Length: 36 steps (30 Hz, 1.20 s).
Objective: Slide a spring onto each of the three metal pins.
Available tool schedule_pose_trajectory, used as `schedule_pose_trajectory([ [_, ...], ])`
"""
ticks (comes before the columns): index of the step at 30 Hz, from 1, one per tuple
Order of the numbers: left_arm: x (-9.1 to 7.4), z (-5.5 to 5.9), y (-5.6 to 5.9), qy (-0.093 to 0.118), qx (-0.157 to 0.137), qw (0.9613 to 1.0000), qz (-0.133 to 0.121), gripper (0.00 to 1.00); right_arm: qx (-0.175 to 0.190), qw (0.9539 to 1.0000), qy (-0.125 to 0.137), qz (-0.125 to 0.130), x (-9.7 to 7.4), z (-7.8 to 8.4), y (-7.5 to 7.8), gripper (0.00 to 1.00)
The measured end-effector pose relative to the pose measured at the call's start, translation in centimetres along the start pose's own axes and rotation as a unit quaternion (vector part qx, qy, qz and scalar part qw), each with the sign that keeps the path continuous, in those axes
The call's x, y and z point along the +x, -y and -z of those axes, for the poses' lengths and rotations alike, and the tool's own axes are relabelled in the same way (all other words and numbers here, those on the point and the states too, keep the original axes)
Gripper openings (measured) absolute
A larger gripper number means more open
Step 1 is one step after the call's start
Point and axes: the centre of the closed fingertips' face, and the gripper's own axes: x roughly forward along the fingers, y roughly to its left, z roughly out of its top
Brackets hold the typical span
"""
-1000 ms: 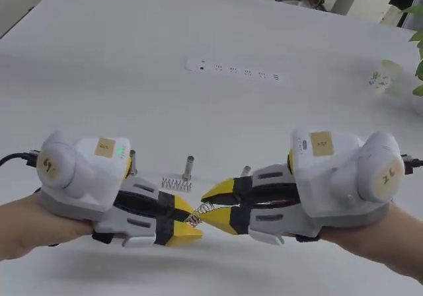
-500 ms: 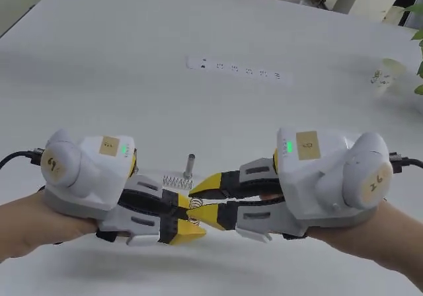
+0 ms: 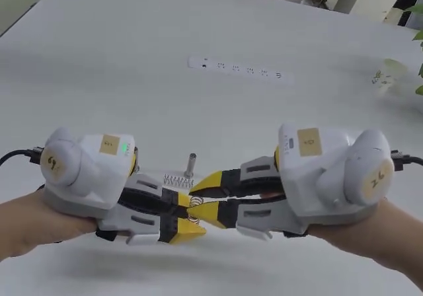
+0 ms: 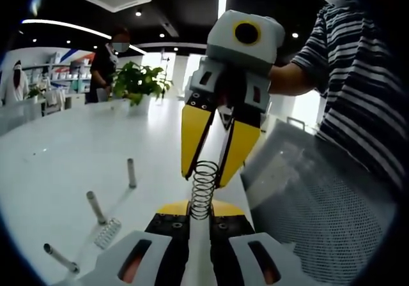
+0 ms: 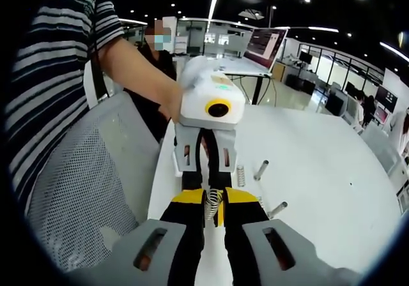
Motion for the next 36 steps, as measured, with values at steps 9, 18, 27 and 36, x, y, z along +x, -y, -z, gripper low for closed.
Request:
schedule_pose_trajectory([
  [9,-0.1,-0.2,-0.3,0.003,-0.005,1.0,-0.004,0.03,-0.01,0.9999,-0.003,0.002,-0.1,-0.1,0.1,0.08],
  [18,-0.2,-0.1,-0.5,0.004,-0.007,0.9999,-0.012,0.09,-0.02,0.9998,-0.006,0.004,0.0,-0.3,0.2,0.08],
  [27,-0.6,0.2,-0.9,-0.001,-0.014,0.9996,-0.024,0.15,-0.023,0.9997,-0.007,0.008,-0.1,-0.2,0.4,0.08],
  [36,-2.1,0.8,-1.4,-0.001,-0.036,0.9981,-0.049,0.2,-0.021,0.9997,-0.01,0.011,-0.1,0.1,0.5,0.08],
])
